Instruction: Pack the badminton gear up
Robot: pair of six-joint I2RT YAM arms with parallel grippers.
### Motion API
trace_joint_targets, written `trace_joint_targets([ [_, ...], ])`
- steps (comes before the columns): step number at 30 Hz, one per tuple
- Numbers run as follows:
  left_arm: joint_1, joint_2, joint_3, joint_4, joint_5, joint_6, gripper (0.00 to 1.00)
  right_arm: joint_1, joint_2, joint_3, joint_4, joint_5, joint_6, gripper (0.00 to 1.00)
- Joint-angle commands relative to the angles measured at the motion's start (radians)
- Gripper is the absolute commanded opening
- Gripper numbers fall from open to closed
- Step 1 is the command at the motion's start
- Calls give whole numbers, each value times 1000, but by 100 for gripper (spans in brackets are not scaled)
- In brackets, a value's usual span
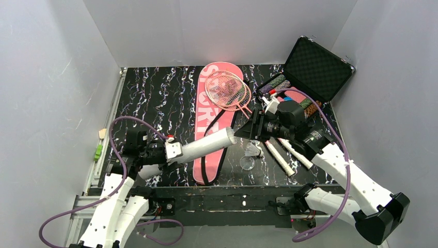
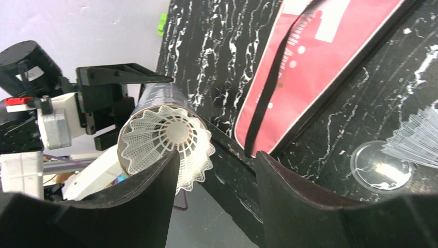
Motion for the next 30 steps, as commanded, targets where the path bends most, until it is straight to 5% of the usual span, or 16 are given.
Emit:
trace_joint_targets([
  [1,-5,-5,55,38,54,-14,57,-3,11,7,110,-61,32,63],
  [26,-5,-1,64,91,112,-95,58,28,103,-78,365,-215,157,46],
  [30,-4,8,52,92,112,-28,67,65,137,-44,376,-225,158,31],
])
